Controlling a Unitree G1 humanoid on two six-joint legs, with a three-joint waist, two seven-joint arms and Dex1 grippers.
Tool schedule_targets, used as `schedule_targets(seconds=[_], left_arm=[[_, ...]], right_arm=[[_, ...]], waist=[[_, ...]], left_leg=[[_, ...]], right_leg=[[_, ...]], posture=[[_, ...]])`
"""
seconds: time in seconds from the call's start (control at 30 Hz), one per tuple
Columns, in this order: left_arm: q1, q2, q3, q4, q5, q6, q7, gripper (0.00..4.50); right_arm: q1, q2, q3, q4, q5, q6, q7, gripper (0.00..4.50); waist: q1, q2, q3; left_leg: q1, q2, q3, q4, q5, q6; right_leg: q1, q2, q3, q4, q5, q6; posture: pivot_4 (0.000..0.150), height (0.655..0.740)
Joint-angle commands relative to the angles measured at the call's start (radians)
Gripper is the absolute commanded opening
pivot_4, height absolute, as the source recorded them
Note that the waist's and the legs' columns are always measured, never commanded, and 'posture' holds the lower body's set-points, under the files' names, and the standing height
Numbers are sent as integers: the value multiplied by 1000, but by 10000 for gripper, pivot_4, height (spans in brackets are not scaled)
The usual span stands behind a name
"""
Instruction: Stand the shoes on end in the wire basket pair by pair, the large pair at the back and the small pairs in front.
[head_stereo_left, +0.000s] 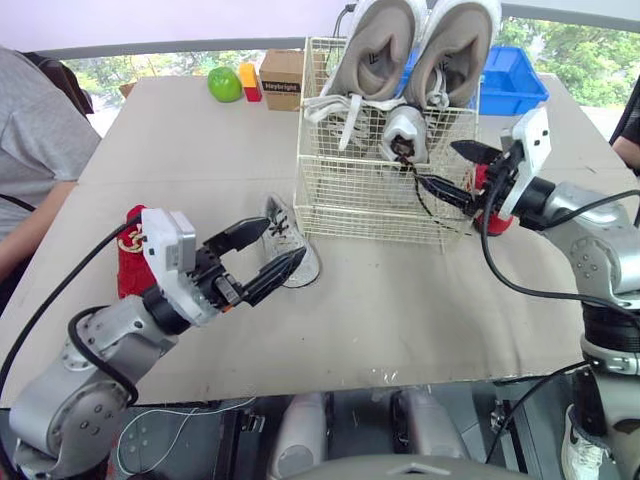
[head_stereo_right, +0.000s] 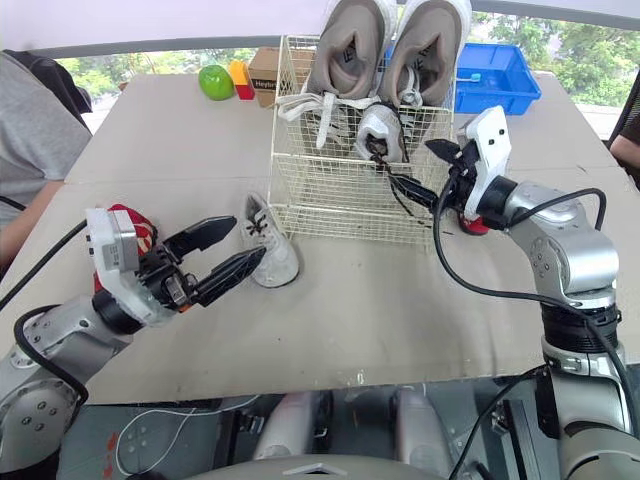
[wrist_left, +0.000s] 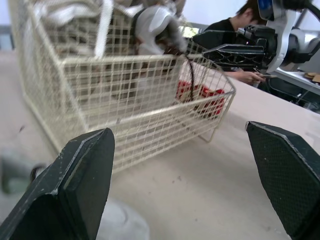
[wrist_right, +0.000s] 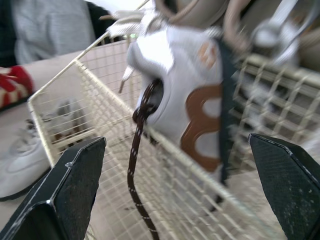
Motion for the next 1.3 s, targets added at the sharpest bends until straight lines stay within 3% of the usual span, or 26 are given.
schedule_targets(seconds=[0.03,0.2,0.3,0.47,0.63,0.8,0.9,1.07,1.17,1.2,1.3], left_arm=[[0,0,6,-28,-7,-10,14,45000],[65,-10,17,-49,44,-30,33,45000],[136,-31,46,-35,0,52,147,45000],[188,-13,68,21,-152,223,317,45000],[0,-14,47,167,-280,328,536,45000],[-222,16,-77,336,-203,436,570,45000],[-318,39,-182,440,-100,484,530,37087],[-407,24,-255,521,8,505,471,14301],[-397,18,-208,498,13,515,451,2248],[-377,8,-146,470,-7,504,463,321],[-355,-40,27,406,-87,474,527,321]], right_arm=[[-64,50,28,-80,2,64,-108,44268],[-75,160,98,-116,-44,54,-217,44268],[2,152,80,-232,91,-5,-62,44268],[169,-66,66,-315,195,-75,268,44268],[218,-128,53,-326,222,-99,294,44268],[259,-137,84,-370,187,-106,242,44268],[271,-138,94,-399,174,-102,207,45000],[288,-153,75,-432,184,-92,169,45000],[307,-165,69,-440,181,-98,157,45000],[316,-161,66,-436,180,-105,151,45000],[331,-148,63,-421,180,-125,145,45000]], waist=[[-3,0,0],[3,0,0],[9,-1,0],[9,-1,0],[7,-1,0],[8,-2,0],[8,-2,0],[14,-1,0],[19,-2,-1],[19,-2,-1],[14,-2,0]], left_leg=[[0,0,0,0,0,0],[-1,1,0,-1,0,0],[-3,1,0,-1,0,0],[-2,1,-2,-1,0,1],[1,1,-3,0,0,0],[1,-1,-3,1,1,-1],[-1,-2,-2,0,1,-1],[-1,-1,0,-1,1,-1],[-1,-1,-1,0,1,-2],[-1,0,-1,0,1,-2],[-1,1,-3,0,1,-2]], right_leg=[[0,1,0,0,0,0],[-2,1,0,0,0,0],[-2,-1,-1,-1,0,0],[0,-4,-3,-3,1,3],[1,-3,-5,0,1,-1],[1,-1,-4,0,1,-2],[1,-1,-4,-1,4,2],[1,0,-7,-1,3,2],[1,-1,-7,-1,1,-2],[1,-1,-6,-1,1,-2],[1,-3,-5,-1,1,-2]], posture=[[1500,7400],[1500,7400],[1500,7400],[1500,7400],[1500,7400],[1500,7400],[1500,7400],[1500,7400],[1500,7400],[1500,7400],[1500,7400]])
